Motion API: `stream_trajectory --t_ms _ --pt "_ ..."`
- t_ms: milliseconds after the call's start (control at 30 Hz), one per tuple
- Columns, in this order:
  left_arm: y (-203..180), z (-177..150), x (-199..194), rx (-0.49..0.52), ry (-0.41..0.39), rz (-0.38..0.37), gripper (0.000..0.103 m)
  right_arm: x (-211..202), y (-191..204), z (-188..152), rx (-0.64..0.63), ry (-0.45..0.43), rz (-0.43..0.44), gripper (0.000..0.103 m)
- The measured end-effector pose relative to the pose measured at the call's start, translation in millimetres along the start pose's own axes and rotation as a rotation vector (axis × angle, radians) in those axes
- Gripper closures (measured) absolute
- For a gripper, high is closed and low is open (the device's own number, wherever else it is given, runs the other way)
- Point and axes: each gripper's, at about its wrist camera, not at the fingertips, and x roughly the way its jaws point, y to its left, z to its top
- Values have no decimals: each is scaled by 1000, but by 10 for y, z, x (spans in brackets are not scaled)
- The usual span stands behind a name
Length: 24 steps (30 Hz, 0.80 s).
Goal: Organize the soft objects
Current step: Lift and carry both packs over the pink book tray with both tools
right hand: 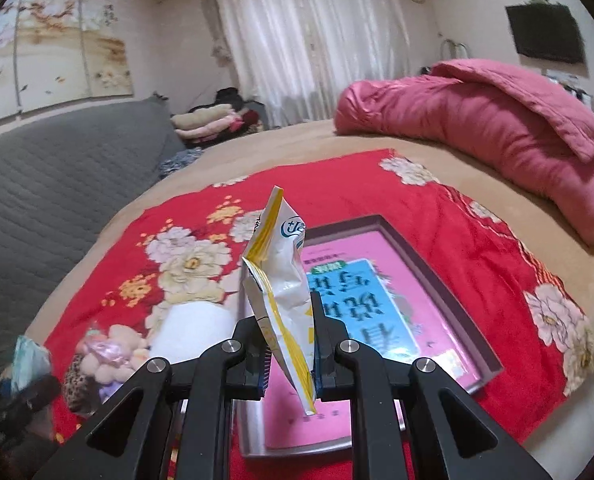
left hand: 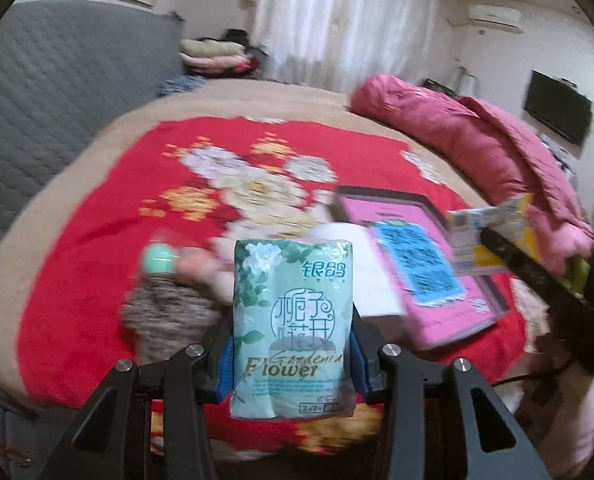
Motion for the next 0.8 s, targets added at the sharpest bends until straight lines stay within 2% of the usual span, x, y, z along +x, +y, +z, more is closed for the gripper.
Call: stream_trajectory --t_ms 67,200,333,567,733,800 --pt "-247 15 79 38 22 -35 58 7 -79 -21 4 0 -41 87" --pt "-693 61 270 127 51 -83 58 42 -261 -20 49 10 -69 87" --pt "-976 120 488 132 116 -131 58 70 -499 -34 79 22 -127 87" --pt "-1310 166 950 202 195 -116 58 222 -739 -98 72 71 -197 87" --pt "-1444 153 1209 246 245 -114 58 289 -736 -103 -30 72 -298 86" --pt "-1477 126 1316 265 272 -112 58 374 -697 -131 -81 104 -328 86"
